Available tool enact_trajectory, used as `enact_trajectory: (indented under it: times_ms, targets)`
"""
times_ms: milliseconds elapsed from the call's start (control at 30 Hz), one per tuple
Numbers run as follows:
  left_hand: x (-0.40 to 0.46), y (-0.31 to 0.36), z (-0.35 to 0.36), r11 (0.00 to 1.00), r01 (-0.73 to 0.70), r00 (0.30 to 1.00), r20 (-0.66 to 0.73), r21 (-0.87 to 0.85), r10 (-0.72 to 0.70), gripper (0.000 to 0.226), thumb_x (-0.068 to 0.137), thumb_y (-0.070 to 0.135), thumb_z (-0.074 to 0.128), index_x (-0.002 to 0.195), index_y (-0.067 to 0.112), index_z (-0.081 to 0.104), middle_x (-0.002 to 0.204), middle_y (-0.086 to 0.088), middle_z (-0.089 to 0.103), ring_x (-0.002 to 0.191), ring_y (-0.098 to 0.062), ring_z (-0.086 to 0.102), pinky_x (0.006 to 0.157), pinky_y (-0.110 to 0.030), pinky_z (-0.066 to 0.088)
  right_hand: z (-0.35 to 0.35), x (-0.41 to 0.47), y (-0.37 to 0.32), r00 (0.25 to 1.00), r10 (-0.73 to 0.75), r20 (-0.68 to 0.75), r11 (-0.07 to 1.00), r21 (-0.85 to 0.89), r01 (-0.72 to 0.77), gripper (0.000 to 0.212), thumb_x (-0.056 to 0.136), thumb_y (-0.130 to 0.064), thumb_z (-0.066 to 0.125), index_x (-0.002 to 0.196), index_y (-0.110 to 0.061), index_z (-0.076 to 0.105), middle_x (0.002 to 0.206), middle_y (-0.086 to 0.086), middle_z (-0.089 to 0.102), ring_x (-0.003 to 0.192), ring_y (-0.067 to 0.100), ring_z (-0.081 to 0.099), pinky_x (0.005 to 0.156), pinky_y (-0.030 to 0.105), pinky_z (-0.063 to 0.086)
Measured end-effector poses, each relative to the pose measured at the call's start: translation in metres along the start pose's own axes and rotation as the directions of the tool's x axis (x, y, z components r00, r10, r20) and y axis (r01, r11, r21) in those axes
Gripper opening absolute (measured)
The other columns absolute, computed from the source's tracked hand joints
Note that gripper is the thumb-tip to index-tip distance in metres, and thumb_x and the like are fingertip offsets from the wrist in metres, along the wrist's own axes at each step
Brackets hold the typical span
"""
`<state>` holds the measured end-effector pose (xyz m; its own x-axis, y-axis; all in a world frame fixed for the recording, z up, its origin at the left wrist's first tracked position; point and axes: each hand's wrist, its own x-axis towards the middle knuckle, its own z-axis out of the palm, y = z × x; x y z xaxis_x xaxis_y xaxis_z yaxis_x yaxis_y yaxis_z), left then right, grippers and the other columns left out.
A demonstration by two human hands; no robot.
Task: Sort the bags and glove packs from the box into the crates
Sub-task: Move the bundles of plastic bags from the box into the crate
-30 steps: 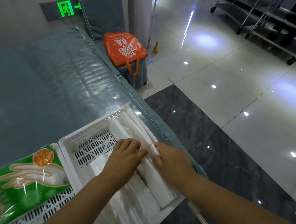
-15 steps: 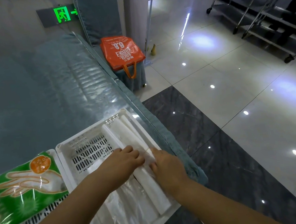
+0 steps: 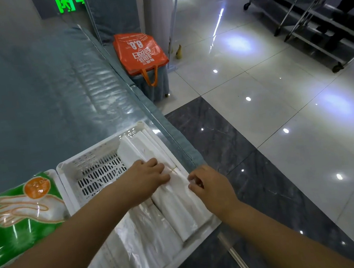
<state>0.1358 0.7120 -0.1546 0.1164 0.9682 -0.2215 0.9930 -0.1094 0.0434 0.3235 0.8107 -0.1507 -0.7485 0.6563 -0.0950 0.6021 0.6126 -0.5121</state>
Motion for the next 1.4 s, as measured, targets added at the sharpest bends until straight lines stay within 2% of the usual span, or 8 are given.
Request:
enact_trajectory:
  times_ms: [233,367,467,800,967,1100,1267,1400]
  targets:
    - [0.008,0.002,-0.004,1.000,-0.009,0.995,0.095,0.022,0.006,0.034,0.083,0.010,0.050,0.115,0.022,0.046,0.118,-0.002,0.049,0.107,-0.022,0.040,0.078,-0.037,0.039,0.009,-0.006,-0.018,0.987,-0.152,-0.056,0.982,-0.122,0.144,0.010,0.086,-0.023,0.062,0.086,-0.015,0.068,0.083,0.001,0.064,0.072,0.015,0.055,0.070,0.033,0.050]
    - [-0.007,-0.001,0.002,0.992,0.073,0.988,-0.129,-0.104,-0.086,0.055,0.077,0.006,0.063,0.126,0.021,0.044,0.128,-0.004,0.046,0.115,-0.022,0.044,0.081,-0.034,0.045,0.018,-0.013,-0.030,0.966,-0.257,-0.004,0.922,-0.300,0.244,0.035,0.081,-0.049,0.056,0.089,-0.018,0.067,0.079,0.000,0.065,0.072,0.017,0.052,0.068,0.033,0.040]
    - [-0.030,-0.002,0.005,0.988,0.077,0.966,-0.234,-0.137,-0.107,0.053,0.059,0.018,0.083,0.107,0.022,0.061,0.106,-0.001,0.064,0.095,-0.019,0.059,0.071,-0.031,0.053,0.022,-0.016,-0.029,0.970,-0.244,-0.007,0.906,-0.358,0.226,0.038,0.076,-0.051,0.061,0.092,-0.017,0.066,0.081,0.001,0.066,0.074,0.018,0.052,0.070,0.033,0.041]
    - [-0.049,0.013,0.017,0.994,-0.106,0.992,-0.067,0.039,0.108,0.022,0.062,0.024,0.073,0.083,0.028,0.066,0.083,0.011,0.064,0.076,-0.013,0.057,0.074,-0.024,0.050,0.028,-0.024,-0.038,0.971,-0.237,-0.020,0.864,-0.462,0.201,0.057,0.064,-0.045,0.080,0.109,-0.014,0.065,0.064,-0.001,0.067,0.059,0.017,0.060,0.064,0.035,0.051]
    - [-0.046,0.010,0.019,0.998,-0.054,0.998,0.031,-0.035,0.055,0.021,0.086,0.019,0.051,0.105,0.020,0.059,0.112,0.000,0.056,0.103,-0.022,0.043,0.092,-0.035,0.036,0.034,-0.030,-0.046,0.983,-0.181,0.020,0.895,-0.411,0.173,0.056,0.078,-0.045,0.069,0.125,-0.016,0.055,0.081,0.004,0.070,0.073,0.020,0.063,0.082,0.037,0.047]
    - [-0.044,0.005,0.013,0.996,-0.060,0.998,0.034,-0.059,0.062,0.017,0.086,0.018,0.051,0.102,0.024,0.057,0.108,0.004,0.059,0.106,-0.021,0.043,0.095,-0.035,0.032,0.036,-0.033,-0.047,0.987,-0.161,0.019,0.909,-0.387,0.156,0.052,0.082,-0.041,0.066,0.126,-0.016,0.054,0.087,0.007,0.071,0.079,0.023,0.063,0.086,0.039,0.045]
    - [-0.039,0.010,0.015,0.998,-0.003,0.999,-0.043,-0.063,0.001,0.018,0.084,0.016,0.055,0.099,0.025,0.057,0.100,0.004,0.062,0.100,-0.020,0.046,0.092,-0.034,0.033,0.032,-0.033,-0.047,0.975,-0.214,-0.056,0.855,-0.493,0.160,0.054,0.057,-0.042,0.086,0.101,-0.015,0.069,0.059,0.000,0.066,0.052,0.016,0.059,0.060,0.033,0.052]
    - [-0.051,0.009,0.020,0.983,0.115,0.977,-0.160,-0.142,-0.138,0.042,0.071,0.023,0.072,0.110,0.021,0.057,0.111,0.000,0.060,0.106,-0.022,0.052,0.092,-0.036,0.039,0.035,-0.034,-0.041,0.943,-0.308,-0.124,0.836,-0.509,0.206,0.042,0.061,-0.039,0.083,0.093,-0.017,0.069,0.074,0.001,0.066,0.064,0.017,0.057,0.059,0.032,0.048]
